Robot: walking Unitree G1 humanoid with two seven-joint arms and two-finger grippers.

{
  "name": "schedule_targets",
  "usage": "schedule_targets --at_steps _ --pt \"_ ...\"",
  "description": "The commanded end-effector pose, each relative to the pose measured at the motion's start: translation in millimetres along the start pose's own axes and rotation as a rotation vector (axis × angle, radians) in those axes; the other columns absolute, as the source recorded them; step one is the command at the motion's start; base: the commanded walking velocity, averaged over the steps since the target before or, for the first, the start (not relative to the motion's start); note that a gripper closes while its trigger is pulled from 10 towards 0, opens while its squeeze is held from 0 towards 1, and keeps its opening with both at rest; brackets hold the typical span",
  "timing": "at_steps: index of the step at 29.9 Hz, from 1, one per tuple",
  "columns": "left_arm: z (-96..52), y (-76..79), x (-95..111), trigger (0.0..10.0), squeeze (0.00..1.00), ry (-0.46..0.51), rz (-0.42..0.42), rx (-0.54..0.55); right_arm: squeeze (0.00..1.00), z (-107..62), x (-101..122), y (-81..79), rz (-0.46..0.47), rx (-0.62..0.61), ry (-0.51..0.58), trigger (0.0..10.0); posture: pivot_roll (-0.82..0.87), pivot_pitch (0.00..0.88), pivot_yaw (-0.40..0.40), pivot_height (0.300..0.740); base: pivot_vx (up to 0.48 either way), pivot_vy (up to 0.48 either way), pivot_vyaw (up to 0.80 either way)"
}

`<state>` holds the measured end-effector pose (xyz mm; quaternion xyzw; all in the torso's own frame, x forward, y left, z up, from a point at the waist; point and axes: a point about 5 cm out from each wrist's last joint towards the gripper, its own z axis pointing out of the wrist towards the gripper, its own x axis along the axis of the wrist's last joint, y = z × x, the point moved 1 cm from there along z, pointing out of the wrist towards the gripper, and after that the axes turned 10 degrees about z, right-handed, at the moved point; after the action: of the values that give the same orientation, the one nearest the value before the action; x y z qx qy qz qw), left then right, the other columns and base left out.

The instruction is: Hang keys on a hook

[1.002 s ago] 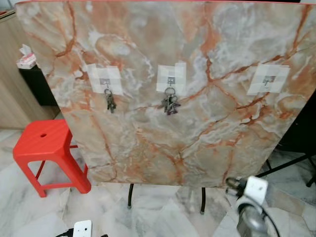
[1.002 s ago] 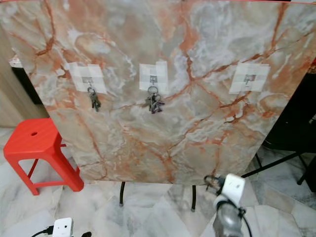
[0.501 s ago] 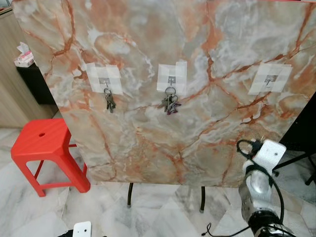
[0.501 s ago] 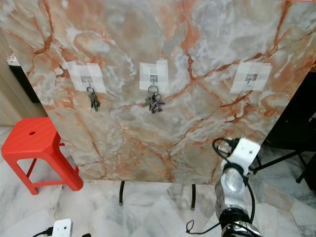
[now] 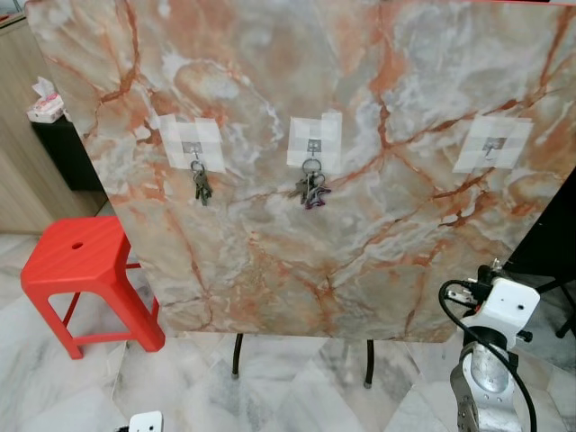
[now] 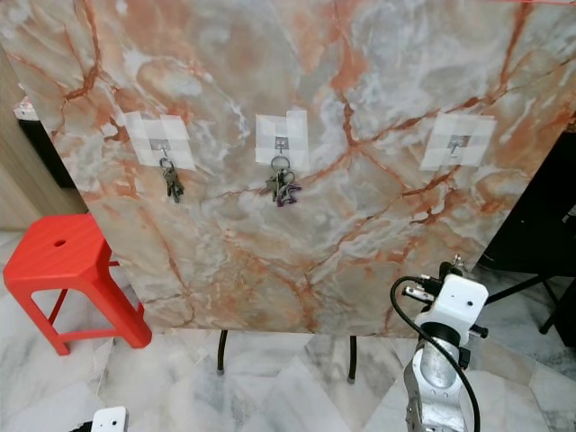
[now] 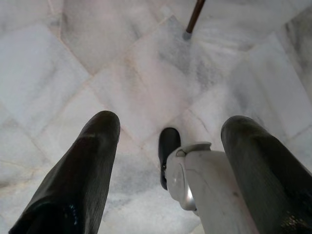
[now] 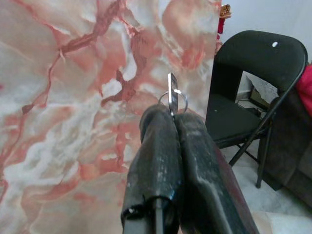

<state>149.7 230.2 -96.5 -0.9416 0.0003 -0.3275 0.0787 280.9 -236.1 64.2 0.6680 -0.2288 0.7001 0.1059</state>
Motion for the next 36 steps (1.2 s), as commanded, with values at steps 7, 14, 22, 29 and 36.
schedule_targets --at_steps 7,14,22,29,36 --pt "-2.9 -6.0 -11 10.0 0.0 -0.054 0.021 -0.004 0.0 1.3 6 -17.5 0.037 0.04 -0.023 10.0 0.01 0.0 -0.026 0.74 0.0 0.0 0.0" --pt "-3.9 -3.7 -15 10.0 0.0 -0.071 0.023 -0.01 0.0 -1.0 5 -20.5 0.055 0.044 -0.053 10.0 0.01 0.0 -0.026 0.74 0.0 0.0 -0.23" --pt "-4.3 -0.2 -17 10.0 0.0 -0.079 0.026 -0.021 0.0 0.0 8 -25.1 0.068 0.062 -0.048 10.0 0.01 0.0 -0.027 0.74 0.0 0.0 -0.37" --pt "-4.7 -0.1 -18 10.0 0.0 -0.083 0.026 -0.021 0.0 1.6 12 -30.3 0.092 0.08 -0.043 10.0 0.01 0.0 -0.028 0.74 0.139 0.0 0.0" --pt "-6.7 -2.2 -23 10.0 0.0 -0.094 0.027 -0.023 0.0 4.8 13 -33.7 0.113 0.074 -0.045 10.0 0.01 0.0 -0.03 0.74 0.258 0.0 0.0"
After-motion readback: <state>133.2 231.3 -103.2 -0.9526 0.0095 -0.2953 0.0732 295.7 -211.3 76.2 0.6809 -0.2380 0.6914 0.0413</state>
